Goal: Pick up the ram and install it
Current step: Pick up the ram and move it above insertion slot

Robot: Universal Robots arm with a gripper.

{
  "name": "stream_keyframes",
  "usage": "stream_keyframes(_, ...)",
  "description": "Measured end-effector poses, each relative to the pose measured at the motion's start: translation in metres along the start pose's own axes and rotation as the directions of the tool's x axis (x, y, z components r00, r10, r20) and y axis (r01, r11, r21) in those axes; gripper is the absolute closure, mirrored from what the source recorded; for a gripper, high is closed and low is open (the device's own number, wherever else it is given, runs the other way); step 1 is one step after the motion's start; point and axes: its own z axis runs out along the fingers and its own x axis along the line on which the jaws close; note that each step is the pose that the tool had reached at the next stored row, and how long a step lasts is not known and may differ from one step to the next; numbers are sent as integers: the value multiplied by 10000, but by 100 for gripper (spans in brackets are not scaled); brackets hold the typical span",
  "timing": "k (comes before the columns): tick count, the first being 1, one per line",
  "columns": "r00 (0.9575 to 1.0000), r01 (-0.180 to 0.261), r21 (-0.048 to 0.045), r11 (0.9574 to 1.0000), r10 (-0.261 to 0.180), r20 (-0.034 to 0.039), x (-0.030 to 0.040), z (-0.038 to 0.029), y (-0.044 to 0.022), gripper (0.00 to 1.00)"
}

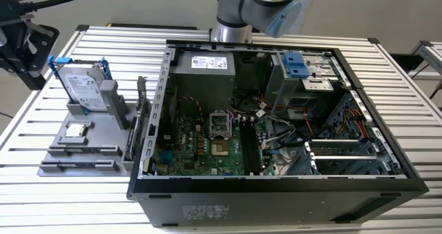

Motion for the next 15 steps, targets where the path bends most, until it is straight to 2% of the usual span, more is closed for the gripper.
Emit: stream_keyframes(15, 10000, 0, 0, 10000, 0, -2, 8, -7, -144, 100)
